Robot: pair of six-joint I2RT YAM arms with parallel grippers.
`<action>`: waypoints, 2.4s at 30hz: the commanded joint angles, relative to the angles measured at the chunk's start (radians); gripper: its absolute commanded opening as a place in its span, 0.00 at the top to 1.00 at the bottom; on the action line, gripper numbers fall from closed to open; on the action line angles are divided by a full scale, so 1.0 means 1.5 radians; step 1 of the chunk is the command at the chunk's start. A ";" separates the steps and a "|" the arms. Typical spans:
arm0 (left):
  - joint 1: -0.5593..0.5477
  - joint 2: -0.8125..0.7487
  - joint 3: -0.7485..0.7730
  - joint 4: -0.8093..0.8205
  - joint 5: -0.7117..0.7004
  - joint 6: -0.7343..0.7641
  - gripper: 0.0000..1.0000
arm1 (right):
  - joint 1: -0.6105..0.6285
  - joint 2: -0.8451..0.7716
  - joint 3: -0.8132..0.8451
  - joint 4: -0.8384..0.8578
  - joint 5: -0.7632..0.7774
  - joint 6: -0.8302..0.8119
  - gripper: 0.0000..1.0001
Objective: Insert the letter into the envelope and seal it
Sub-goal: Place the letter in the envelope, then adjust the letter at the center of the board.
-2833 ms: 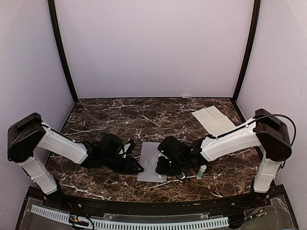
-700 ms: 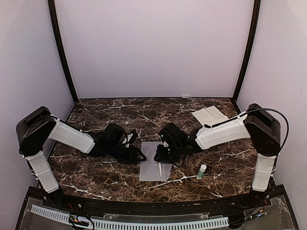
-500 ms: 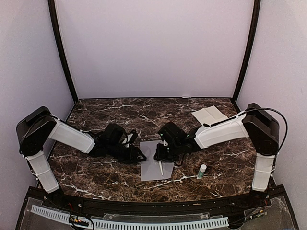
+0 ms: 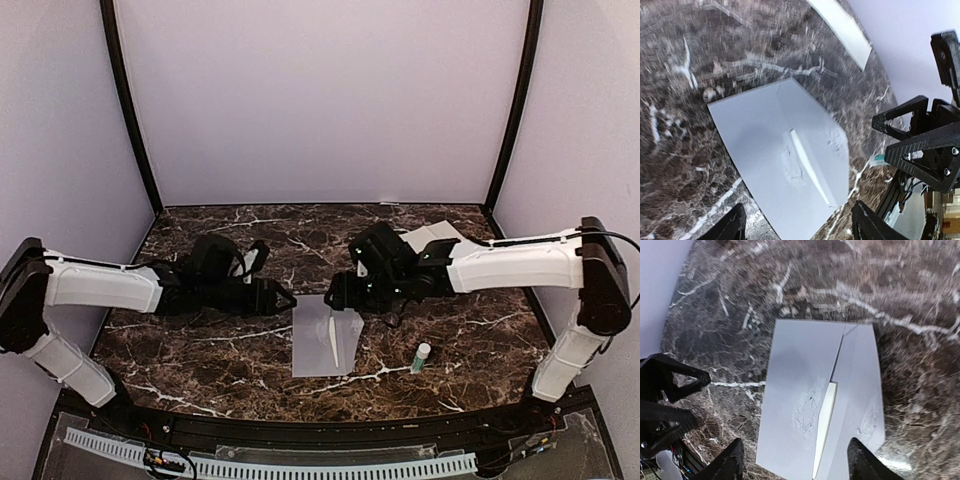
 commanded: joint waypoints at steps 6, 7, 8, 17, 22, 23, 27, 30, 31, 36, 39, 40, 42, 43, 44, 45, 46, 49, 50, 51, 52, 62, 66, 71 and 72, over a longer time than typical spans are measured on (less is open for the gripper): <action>0.138 -0.212 0.068 -0.270 -0.003 0.154 0.23 | -0.112 -0.182 -0.023 -0.172 0.107 -0.113 0.20; 0.152 -0.220 0.073 -0.284 0.005 0.166 0.23 | -0.135 -0.190 -0.028 -0.184 0.108 -0.126 0.19; 0.181 -0.223 0.079 -0.306 0.022 0.191 0.22 | -0.161 -0.198 -0.034 -0.192 0.108 -0.142 0.19; 0.420 -0.225 0.061 -0.259 0.143 0.274 0.22 | -0.454 -0.174 -0.061 -0.138 -0.031 -0.308 0.17; 0.464 -0.229 0.048 -0.222 0.090 0.299 0.22 | -0.551 -0.081 -0.016 -0.121 -0.042 -0.361 0.19; 0.464 -0.231 0.044 -0.218 0.068 0.303 0.22 | -0.564 -0.061 -0.005 -0.120 -0.042 -0.367 0.19; 0.467 -0.240 0.042 -0.231 0.013 0.327 0.22 | -0.590 0.001 0.028 -0.109 -0.062 -0.389 0.21; 0.468 -0.235 0.043 -0.244 -0.014 0.341 0.22 | -0.589 0.040 0.047 -0.122 -0.068 -0.394 0.25; 0.468 -0.233 0.045 -0.246 -0.018 0.344 0.23 | -0.589 0.046 0.043 -0.121 -0.068 -0.389 0.26; 0.468 -0.216 0.049 -0.251 -0.020 0.347 0.23 | -0.572 0.042 -0.005 -0.097 -0.074 -0.392 0.24; 0.468 -0.210 0.051 -0.251 -0.015 0.346 0.23 | -0.571 0.058 -0.010 -0.088 -0.078 -0.397 0.24; 0.468 -0.208 0.051 -0.252 -0.012 0.346 0.23 | -0.568 0.064 -0.011 -0.084 -0.084 -0.400 0.25; 0.468 -0.208 0.051 -0.252 -0.008 0.345 0.23 | -0.563 0.071 -0.012 -0.074 -0.097 -0.404 0.25; 0.468 -0.208 0.050 -0.252 -0.008 0.345 0.23 | -0.560 0.074 -0.012 -0.074 -0.102 -0.403 0.25; 0.468 -0.209 0.049 -0.252 -0.008 0.345 0.23 | -0.557 0.075 -0.012 -0.073 -0.104 -0.402 0.25; 0.469 -0.210 0.049 -0.252 -0.008 0.344 0.23 | -0.553 0.075 -0.015 -0.072 -0.106 -0.403 0.25; 0.469 -0.211 0.048 -0.252 -0.007 0.344 0.23 | -0.549 0.075 -0.018 -0.069 -0.110 -0.404 0.25; 0.468 -0.211 0.048 -0.252 -0.004 0.344 0.23 | -0.544 0.079 -0.027 -0.060 -0.134 -0.404 0.25; 0.469 -0.210 0.048 -0.252 -0.004 0.344 0.23 | -0.542 0.082 -0.029 -0.058 -0.139 -0.403 0.26; 0.469 -0.211 0.048 -0.252 -0.003 0.344 0.23 | -0.541 0.084 -0.033 -0.059 -0.144 -0.402 0.26; 0.468 -0.211 0.049 -0.252 -0.004 0.344 0.23 | -0.539 0.084 -0.035 -0.060 -0.146 -0.399 0.26; 0.469 -0.217 0.049 -0.253 -0.002 0.344 0.23 | -0.509 0.035 -0.121 -0.053 -0.186 -0.333 0.27; 0.468 -0.220 0.048 -0.253 -0.003 0.346 0.24 | -0.481 0.000 -0.172 -0.042 -0.203 -0.291 0.28; 0.468 -0.221 0.048 -0.253 -0.002 0.345 0.24 | -0.430 -0.065 -0.224 -0.028 -0.223 -0.222 0.28; 0.468 -0.221 0.047 -0.253 -0.002 0.345 0.24 | -0.419 -0.077 -0.228 -0.027 -0.228 -0.212 0.28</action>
